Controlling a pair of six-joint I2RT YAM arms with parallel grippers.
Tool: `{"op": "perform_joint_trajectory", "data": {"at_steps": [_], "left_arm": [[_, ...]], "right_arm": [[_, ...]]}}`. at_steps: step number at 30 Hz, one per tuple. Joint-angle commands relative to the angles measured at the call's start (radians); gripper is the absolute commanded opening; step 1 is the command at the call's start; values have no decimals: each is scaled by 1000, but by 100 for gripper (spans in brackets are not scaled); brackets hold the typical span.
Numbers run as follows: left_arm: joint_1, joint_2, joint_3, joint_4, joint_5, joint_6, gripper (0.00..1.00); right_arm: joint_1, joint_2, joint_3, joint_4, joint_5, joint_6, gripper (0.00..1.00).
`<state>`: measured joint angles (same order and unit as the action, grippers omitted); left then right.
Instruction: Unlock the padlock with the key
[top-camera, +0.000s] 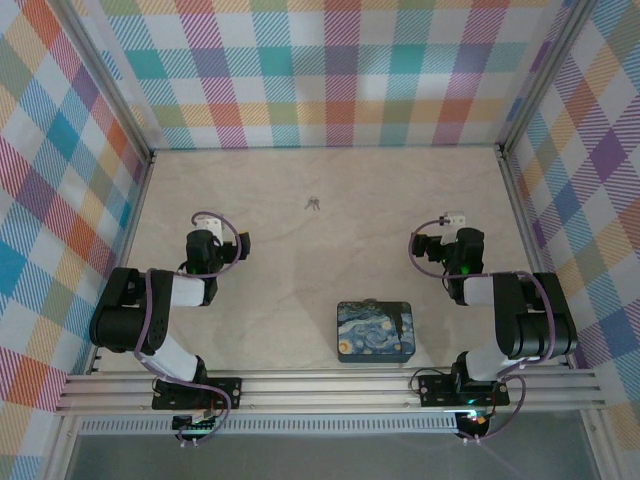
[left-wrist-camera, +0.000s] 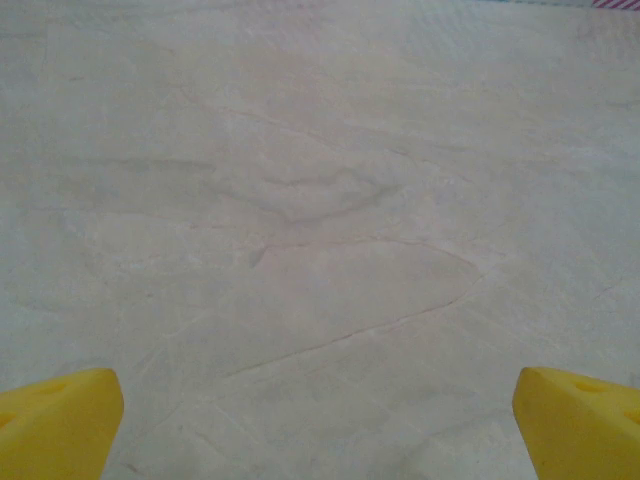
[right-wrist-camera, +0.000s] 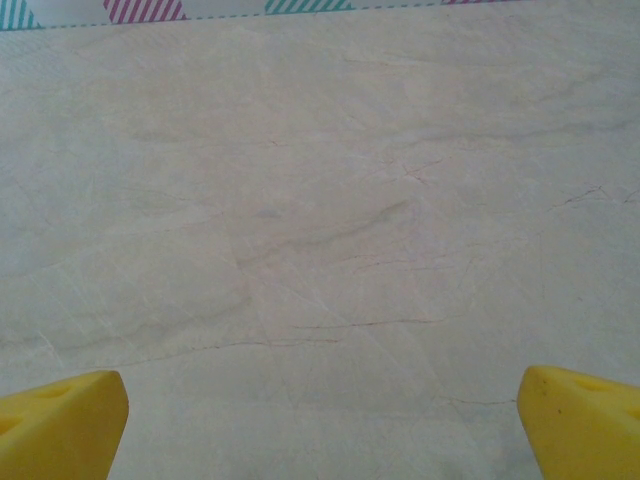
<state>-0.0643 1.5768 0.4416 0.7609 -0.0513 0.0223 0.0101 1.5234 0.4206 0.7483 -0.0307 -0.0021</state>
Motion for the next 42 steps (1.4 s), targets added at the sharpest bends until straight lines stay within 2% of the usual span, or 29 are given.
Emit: {"op": "perform_joint_trajectory", "data": {"at_steps": [1,3,5,7,11,14,18,21,24,31,35,42], "left_arm": [[16,-82,76,-175,-99,-47,100],[16,-112,160,-353,-177,-82,100],[15,-114,268,-565,-192,-123,100],[16,-77,412,-777,-216,-213,100],[14,11,631,-1131,-196,-398,97],[-25,-12,697,-1310,-177,-546,97],[-130,-83,728,-1484,-234,-550,98],[-146,-122,720,-1521,-178,-530,99],[-156,-137,730,-1546,-169,-514,99],[-192,-149,744,-1547,-150,-468,98],[-212,-150,736,-1534,-142,-471,98],[-226,-142,731,-1517,-145,-483,97]], "right_arm": [[-12,-37,87,-124,53,44,100],[-11,-68,166,-305,73,62,99],[-11,-99,278,-532,81,100,98],[-6,-131,367,-726,41,143,97],[12,-196,458,-1020,-66,296,96],[33,-250,498,-1252,-131,402,91],[60,-372,477,-1445,-231,520,82],[135,-459,467,-1565,-217,562,81],[203,-501,431,-1638,-217,606,78],[359,-551,294,-1668,-131,753,71],[383,-558,277,-1692,-119,760,70],[446,-557,225,-1657,-132,805,62]]}}
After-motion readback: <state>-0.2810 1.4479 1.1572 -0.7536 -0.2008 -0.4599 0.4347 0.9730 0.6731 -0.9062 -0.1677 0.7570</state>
